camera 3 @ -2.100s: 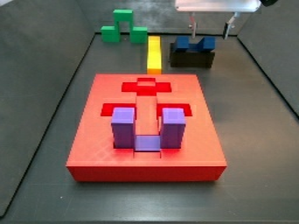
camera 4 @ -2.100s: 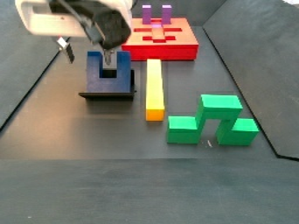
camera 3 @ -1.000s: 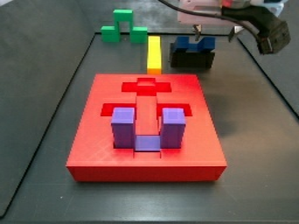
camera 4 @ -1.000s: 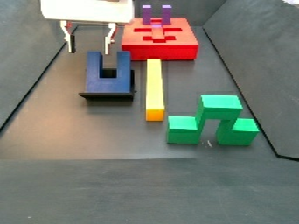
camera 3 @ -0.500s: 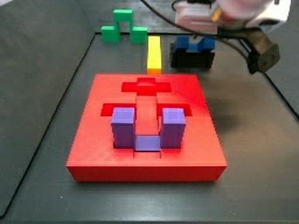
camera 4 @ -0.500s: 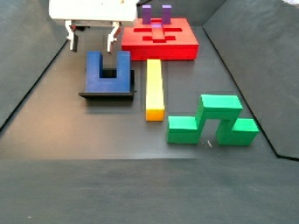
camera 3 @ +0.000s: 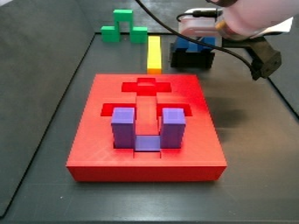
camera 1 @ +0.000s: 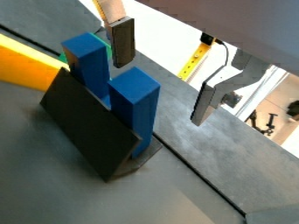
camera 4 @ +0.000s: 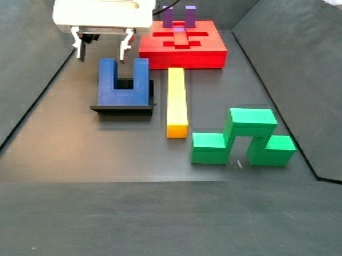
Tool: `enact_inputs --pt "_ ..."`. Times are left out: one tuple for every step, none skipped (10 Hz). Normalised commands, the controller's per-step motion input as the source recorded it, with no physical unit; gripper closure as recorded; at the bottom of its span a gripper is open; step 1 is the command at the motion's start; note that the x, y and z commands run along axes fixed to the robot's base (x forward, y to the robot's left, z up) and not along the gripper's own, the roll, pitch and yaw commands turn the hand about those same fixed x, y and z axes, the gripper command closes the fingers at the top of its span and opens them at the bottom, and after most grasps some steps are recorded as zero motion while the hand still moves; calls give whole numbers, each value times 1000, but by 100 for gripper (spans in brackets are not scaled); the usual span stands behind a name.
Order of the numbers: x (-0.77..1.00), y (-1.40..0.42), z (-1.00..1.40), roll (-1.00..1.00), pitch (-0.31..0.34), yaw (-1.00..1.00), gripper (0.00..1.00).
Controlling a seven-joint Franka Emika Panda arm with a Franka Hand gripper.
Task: Pick up the blue object. Move up. Place the blue object on the fixture. Regrasp the blue object. Move to above the board. Insert the blue object.
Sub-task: Regrasp the blue object.
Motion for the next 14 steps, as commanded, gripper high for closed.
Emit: enact_inputs --pt "0 0 -29 -71 -3 237 0" --pt "0 0 -34 0 0 186 0" --pt "0 0 -89 0 0 186 0" --pt "0 -37 -143 11 0 183 0" --pt "26 0 -183 29 0 197 0" --pt "29 0 -229 46 0 220 0" --pt "3 0 -254 123 20 194 0" --pt "34 0 -249 129 26 191 0" --pt "9 0 -77 57 20 160 0" --pt "0 0 0 0 0 0 0" --pt "0 0 0 0 0 0 100" --pt "0 0 0 0 0 0 100" --pt "0 0 0 0 0 0 100" --pt "0 0 0 0 0 0 100"
